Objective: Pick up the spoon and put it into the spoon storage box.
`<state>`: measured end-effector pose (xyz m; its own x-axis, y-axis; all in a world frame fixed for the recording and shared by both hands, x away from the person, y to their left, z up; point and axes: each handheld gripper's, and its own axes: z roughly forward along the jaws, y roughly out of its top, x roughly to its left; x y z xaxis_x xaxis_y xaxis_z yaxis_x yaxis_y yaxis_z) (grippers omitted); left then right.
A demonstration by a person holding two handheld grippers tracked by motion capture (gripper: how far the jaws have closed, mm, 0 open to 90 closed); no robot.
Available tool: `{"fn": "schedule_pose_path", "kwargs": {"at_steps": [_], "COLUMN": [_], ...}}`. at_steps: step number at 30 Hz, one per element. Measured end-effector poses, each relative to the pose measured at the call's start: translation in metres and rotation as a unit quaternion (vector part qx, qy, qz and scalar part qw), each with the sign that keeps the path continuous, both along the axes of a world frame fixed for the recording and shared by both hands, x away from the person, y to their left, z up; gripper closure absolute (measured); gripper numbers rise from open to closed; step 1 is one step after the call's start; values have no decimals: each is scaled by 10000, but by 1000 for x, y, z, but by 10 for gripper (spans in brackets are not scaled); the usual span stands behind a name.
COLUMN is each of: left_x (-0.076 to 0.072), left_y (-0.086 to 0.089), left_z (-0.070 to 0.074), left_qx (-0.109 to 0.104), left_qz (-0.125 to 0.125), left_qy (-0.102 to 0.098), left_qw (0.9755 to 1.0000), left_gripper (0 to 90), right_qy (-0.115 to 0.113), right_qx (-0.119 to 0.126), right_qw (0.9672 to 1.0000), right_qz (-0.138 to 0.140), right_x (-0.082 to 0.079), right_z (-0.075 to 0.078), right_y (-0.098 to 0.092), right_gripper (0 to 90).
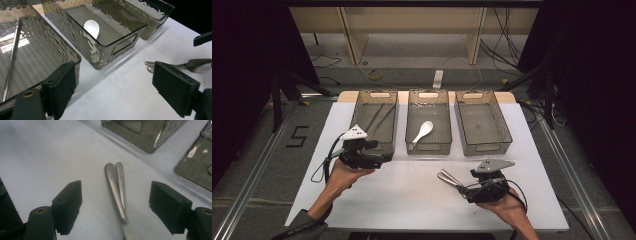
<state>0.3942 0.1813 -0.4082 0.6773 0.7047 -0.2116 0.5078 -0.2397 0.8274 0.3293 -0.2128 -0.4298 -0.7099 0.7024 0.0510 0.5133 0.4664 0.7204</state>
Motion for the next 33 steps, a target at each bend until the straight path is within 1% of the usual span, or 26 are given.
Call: {"fn": "schedule_pose_path", "kwargs": {"at_steps": [3,4,7,9,11,16,18,23,24,25,26,31,32,33], "left_x": [-3,-6,-9,-11,-13,-18,-19,-21,-23,-23,-24,-26,-26,-26], "left_y": [1,2,2,3,3,5,5,5,5,5,5,4,4,4], "left_z": [-3,-5,-7,-7,-7,-7,-7,-7,-6,-6,-6,-7,-7,-7], "left_qx": [-58,-99,-35,-72,-54,-95,-61,-68,-33,-33,-22,34,35,35], "left_qz": [12,-21,-56,-57,-70,-46,-69,-48,-57,-57,-52,-71,-85,-85], "left_qy": [-32,-34,-85,-39,-54,-77,-92,-122,-156,-156,-175,-177,-185,-185], "left_qw": [10000,9999,9999,10000,9999,9999,9999,9999,9999,9999,9998,9998,9998,9998], "left_gripper": [182,182,181,181,180,180,180,175,175,175,175,171,171,171], "right_qy": [36,92,119,168,225,419,422,539,568,568,611,748,816,838], "right_qx": [-54,-106,-290,-445,-554,-764,-847,-1061,-1111,-1111,-1185,-1339,-1382,-1428], "right_qw": [10000,9999,9995,9988,9981,9960,9952,9923,9916,9916,9903,9871,9858,9850], "right_qz": [6,22,54,100,153,213,261,332,346,346,391,470,484,494], "right_x": [2,4,8,11,15,21,23,27,28,28,30,33,34,34], "right_z": [0,0,-1,-1,-2,-3,-4,-6,-6,-6,-7,-9,-10,-11], "right_y": [0,0,1,2,2,2,3,4,5,5,6,8,8,8], "right_gripper": [275,283,283,284,286,288,288,289,290,290,295,301,301,301]}}
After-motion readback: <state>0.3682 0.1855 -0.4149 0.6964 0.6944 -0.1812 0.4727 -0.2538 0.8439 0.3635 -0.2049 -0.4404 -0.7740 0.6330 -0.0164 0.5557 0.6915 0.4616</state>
